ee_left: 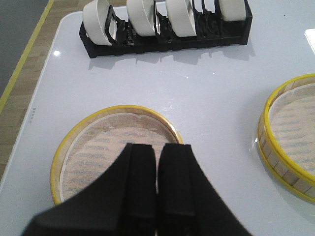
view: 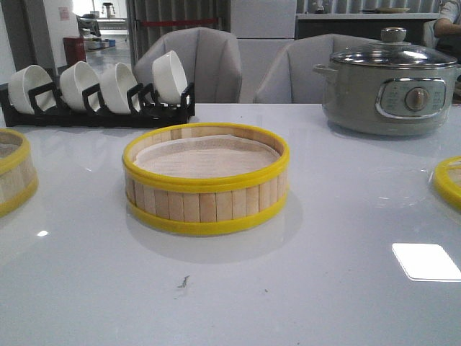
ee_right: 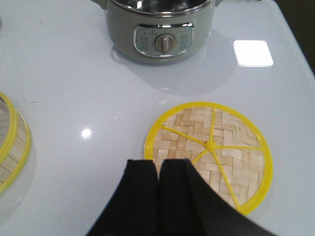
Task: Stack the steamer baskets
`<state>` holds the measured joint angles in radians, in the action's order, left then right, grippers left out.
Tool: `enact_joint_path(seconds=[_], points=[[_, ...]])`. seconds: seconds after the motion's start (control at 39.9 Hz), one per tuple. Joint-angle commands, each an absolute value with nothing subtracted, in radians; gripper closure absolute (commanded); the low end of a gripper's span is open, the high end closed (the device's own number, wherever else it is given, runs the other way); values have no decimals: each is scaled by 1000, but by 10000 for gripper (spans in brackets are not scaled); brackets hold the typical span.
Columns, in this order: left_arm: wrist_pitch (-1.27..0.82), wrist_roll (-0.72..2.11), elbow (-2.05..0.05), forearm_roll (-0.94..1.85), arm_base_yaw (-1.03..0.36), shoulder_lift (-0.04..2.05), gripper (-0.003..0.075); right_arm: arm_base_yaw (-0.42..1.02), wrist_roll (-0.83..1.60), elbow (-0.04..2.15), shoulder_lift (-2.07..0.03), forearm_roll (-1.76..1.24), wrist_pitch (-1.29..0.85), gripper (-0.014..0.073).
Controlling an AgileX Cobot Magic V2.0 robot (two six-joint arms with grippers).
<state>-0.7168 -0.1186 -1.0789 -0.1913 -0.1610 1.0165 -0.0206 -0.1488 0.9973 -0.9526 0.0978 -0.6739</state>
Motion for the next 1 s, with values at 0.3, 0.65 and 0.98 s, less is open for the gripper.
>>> enact_joint_path(seconds=[0.3, 0.65, 0.98], points=[[-673, -119, -1114, -202, -168, 1003, 634, -21, -148, 1052, -1004, 106, -580, 536], [-667, -108, -1112, -205, -168, 1015, 338, -21, -147, 1050, -1009, 145, -566, 55], [-662, -108, -1112, -145, -168, 1216, 224, -21, -148, 1050, -1026, 144, -569, 55]])
